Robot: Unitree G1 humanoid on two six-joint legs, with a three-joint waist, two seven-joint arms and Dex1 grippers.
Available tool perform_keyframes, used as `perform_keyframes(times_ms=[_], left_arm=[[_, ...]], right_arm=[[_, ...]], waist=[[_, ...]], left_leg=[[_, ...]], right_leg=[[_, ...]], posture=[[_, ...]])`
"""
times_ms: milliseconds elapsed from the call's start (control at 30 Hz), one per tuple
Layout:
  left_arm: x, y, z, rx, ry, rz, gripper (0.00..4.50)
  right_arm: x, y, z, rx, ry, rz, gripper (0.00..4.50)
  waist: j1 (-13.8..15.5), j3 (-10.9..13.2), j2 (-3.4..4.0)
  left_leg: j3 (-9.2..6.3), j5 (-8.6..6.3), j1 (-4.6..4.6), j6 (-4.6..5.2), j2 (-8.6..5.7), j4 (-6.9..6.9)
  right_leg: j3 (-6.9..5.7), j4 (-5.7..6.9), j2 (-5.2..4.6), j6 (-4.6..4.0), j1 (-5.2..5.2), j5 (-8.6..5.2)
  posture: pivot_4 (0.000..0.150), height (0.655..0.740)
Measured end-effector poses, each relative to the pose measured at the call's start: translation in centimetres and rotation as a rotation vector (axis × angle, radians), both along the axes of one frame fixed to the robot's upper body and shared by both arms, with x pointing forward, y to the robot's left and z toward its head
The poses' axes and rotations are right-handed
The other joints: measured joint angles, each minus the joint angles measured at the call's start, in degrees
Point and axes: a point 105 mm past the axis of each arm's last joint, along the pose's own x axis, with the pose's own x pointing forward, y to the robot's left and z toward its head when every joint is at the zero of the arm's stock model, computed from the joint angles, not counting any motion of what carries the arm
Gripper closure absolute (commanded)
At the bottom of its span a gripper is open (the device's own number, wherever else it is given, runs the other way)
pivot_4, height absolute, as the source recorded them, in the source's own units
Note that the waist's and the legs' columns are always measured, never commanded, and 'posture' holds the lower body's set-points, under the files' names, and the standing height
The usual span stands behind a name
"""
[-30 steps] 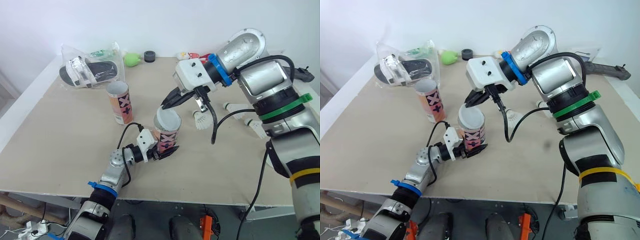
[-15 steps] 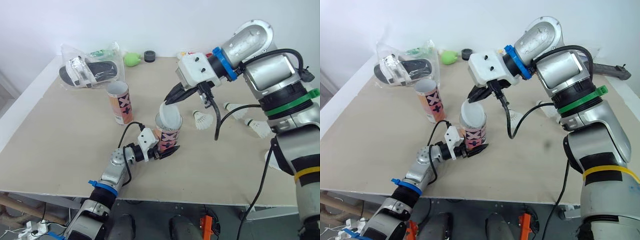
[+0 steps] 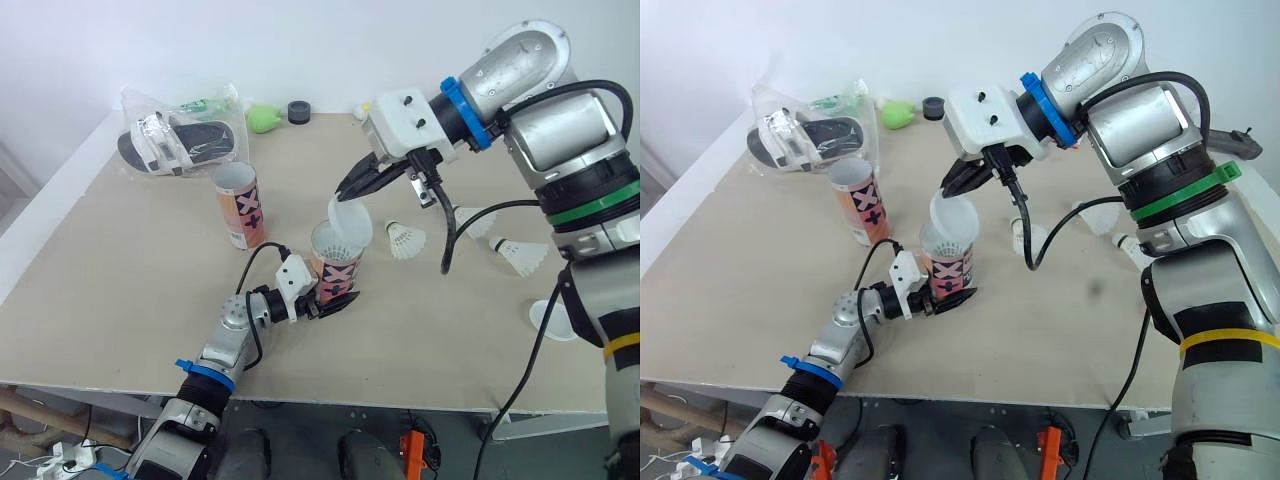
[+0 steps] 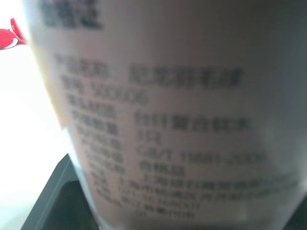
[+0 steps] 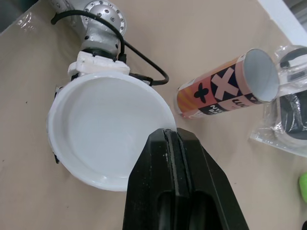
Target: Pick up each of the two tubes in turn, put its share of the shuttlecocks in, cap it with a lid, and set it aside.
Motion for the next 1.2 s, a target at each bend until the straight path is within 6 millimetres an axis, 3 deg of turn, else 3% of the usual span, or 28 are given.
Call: perform_keyframes(times_ms=[433,1200], left_arm=[[-0.1,0.0,0.0,0.002,0.007,0.000,1.40],[-0.1,-0.1,-0.1,-0.001,0.012,0.006,1.40]], right_arm=[[0.3,0.6,-1.2,-0.031,-0.003,0.014,4.47],[0.0,1.4,-1.4,-0.030,0.004,0.043,4.47]], waist=[[0.0,0.0,0.00],[0.0,0.0,0.00]], left_leg=[[-0.01,0.00,-0.01,0.00,0.00,-0.01],[-0.01,0.00,-0.01,0.00,-0.01,-0.01]], right_leg=[[-0.01,0.00,0.00,-0.03,-0.01,0.02],[-0.01,0.00,-0.01,-0.04,0.00,0.02]], posture=[[0.150,0.7400],[0.150,0.7400]])
